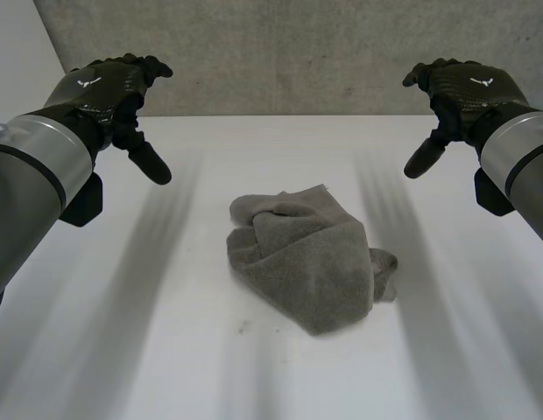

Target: Fold the towel.

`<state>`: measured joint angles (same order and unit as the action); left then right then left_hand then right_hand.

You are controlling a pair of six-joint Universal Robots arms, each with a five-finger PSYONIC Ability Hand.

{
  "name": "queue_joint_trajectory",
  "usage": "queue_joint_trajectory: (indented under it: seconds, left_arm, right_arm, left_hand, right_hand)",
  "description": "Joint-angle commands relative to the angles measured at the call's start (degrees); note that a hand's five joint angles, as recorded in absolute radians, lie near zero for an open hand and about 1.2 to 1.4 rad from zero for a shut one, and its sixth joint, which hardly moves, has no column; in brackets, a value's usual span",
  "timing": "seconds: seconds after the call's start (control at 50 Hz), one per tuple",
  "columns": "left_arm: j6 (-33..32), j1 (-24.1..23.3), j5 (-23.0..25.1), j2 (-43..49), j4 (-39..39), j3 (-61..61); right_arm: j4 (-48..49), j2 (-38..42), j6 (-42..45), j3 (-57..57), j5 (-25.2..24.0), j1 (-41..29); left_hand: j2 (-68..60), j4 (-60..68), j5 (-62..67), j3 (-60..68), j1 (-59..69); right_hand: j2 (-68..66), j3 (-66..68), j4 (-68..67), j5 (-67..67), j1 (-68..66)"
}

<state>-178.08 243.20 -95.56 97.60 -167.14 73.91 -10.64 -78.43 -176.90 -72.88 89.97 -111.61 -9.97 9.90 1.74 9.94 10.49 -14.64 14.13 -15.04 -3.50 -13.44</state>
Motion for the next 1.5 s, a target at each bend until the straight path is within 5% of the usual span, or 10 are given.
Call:
queue_joint_trajectory:
  seconds: [0.02, 0.66, 0.72, 0.86, 1.06, 1.12, 1.2, 1.24, 1.26, 1.5]
  left_arm:
    - [0.0, 0.0, 0.0, -0.1, -0.1, 0.0]
    - [-0.2, -0.1, 0.8, 1.2, -0.1, 1.7]
    - [-0.3, -0.3, 1.0, 3.5, -0.5, 4.6]
    - [-0.1, -4.2, 2.0, 12.2, -5.1, 8.3]
    - [0.1, -8.4, 7.5, 24.9, -13.0, 7.7]
    - [0.0, -9.7, 7.9, 27.4, -14.7, 7.2]
    - [-0.1, -11.1, 7.8, 28.8, -16.6, 7.0]
    - [-0.1, -11.1, 7.7, 28.7, -16.7, 7.0]
    - [-0.1, -11.2, 7.2, 28.3, -16.6, 7.0]
    - [1.2, -10.9, 3.5, 2.9, -13.7, 6.5]
  right_arm:
    - [0.2, 0.4, 0.1, 0.3, -0.4, 0.2]
    - [0.1, 0.7, 3.2, 0.0, -1.6, 0.3]
    - [-0.2, 2.6, 11.5, -0.4, -4.5, -0.3]
    - [-0.1, 12.8, 29.6, 0.7, -10.9, -1.5]
    - [-0.1, 25.2, 29.7, 4.1, -10.5, -4.0]
    - [0.0, 26.7, 28.9, 3.5, -10.0, -4.5]
    - [-0.1, 26.7, 27.2, 2.7, -9.8, -5.3]
    - [-0.5, 25.7, 25.0, 1.8, -10.2, -5.5]
    - [-0.5, 25.7, 25.0, 1.8, -10.2, -5.5]
    - [-4.9, -1.9, 16.5, 2.3, -10.5, -5.0]
  left_hand:
    - [-0.4, 0.5, -1.4, 0.4, -0.1]
    - [-4.4, 4.5, 2.7, 4.5, 3.9]
    - [-4.4, 4.5, 2.7, 4.5, 3.9]
    - [-3.3, 3.3, 1.5, 3.3, 2.8]
    - [-6.1, 6.2, 4.4, 6.2, 5.6]
    - [-10.8, 10.9, 9.1, 10.9, 10.3]
    - [-39.1, 39.2, 37.4, 39.2, 38.6]
    - [-54.6, 54.7, 52.8, 54.6, 54.1]
    - [-69.1, 69.1, 67.3, 69.1, 68.5]
    - [-70.0, 70.1, 68.3, 70.1, 69.5]
  right_hand:
    - [4.6, -4.1, 5.0, 3.5, 3.4]
    - [4.6, -4.1, 5.0, 3.5, 3.4]
    - [-6.7, 7.2, -6.3, -7.9, -7.9]
    - [4.6, -4.1, 5.0, 3.5, 3.4]
    - [4.6, -4.1, 5.0, 3.5, 3.4]
    - [-3.6, 4.1, -3.2, -4.8, -4.8]
    - [-27.1, 27.6, -26.7, -28.2, -28.3]
    - [-63.7, 64.2, -63.3, -64.8, -64.9]
    - [-63.9, 64.4, -63.5, -65.0, -65.1]
    - [-65.4, 65.9, -65.0, -66.5, -66.6]
